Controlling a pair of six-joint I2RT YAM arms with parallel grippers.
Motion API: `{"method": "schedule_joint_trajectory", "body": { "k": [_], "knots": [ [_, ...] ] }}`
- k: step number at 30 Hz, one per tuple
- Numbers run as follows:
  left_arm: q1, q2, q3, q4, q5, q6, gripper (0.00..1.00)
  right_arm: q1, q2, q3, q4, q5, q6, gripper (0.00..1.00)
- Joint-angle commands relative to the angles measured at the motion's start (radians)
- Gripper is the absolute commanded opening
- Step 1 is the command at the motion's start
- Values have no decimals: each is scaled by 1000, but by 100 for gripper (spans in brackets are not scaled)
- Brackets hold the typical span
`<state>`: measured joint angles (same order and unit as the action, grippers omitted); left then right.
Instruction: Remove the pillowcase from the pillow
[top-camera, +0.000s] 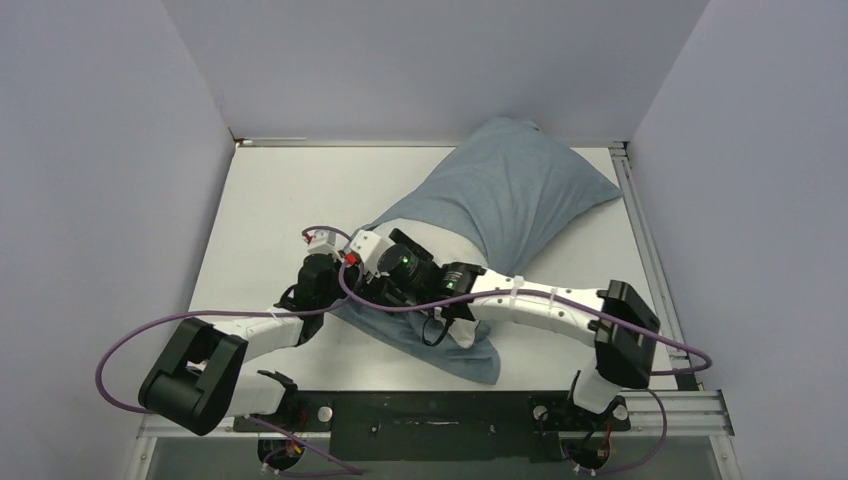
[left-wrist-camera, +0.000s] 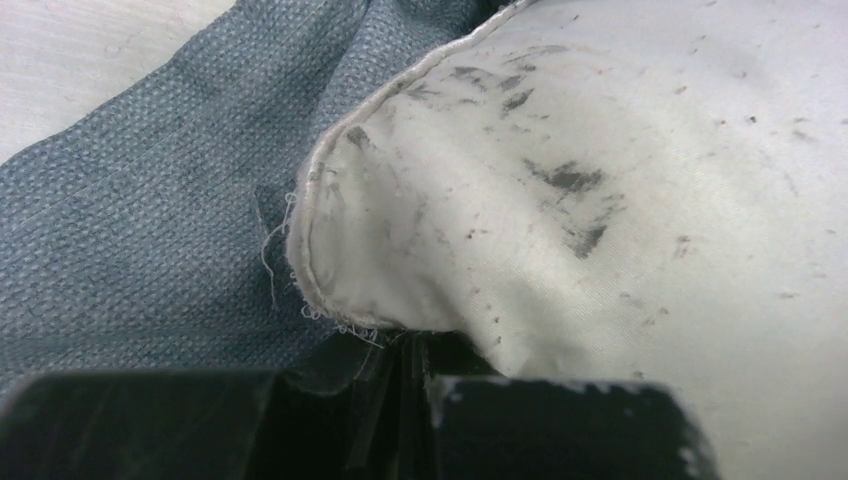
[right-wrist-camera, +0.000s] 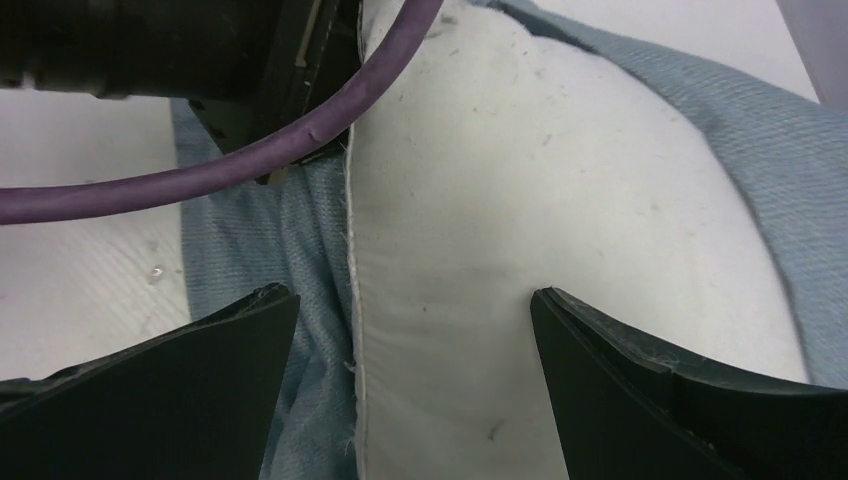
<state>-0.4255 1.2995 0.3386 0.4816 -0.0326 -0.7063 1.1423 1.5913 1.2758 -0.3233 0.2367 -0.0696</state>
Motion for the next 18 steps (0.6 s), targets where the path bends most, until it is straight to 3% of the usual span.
{"method": "schedule_joint_trajectory", "body": {
  "k": [1, 7, 10, 11, 15, 17, 18],
  "knots": [
    [-9, -18, -11, 121, 33, -32, 0, -2, 84, 21, 85, 100, -78, 90],
    [-9, -14, -19, 134, 33, -49, 0, -50, 218, -20, 118, 263, -62, 90],
    [-8, -20, -21, 132, 33, -53, 0, -83, 251, -47, 114, 343, -39, 97],
    [-7, -23, -22, 131, 33, -54, 0, -90, 253, -52, 109, 360, -34, 88],
    [-7, -38, -23, 121, 33, -58, 0, -112, 203, -83, 115, 375, -3, 29],
    [-7, -48, -23, 118, 31, -58, 0, -122, 151, -89, 112, 344, 16, 9],
    [-7, -50, -23, 116, 31, -58, 0, -126, 122, -87, 106, 324, 29, 6]
  ]
}}
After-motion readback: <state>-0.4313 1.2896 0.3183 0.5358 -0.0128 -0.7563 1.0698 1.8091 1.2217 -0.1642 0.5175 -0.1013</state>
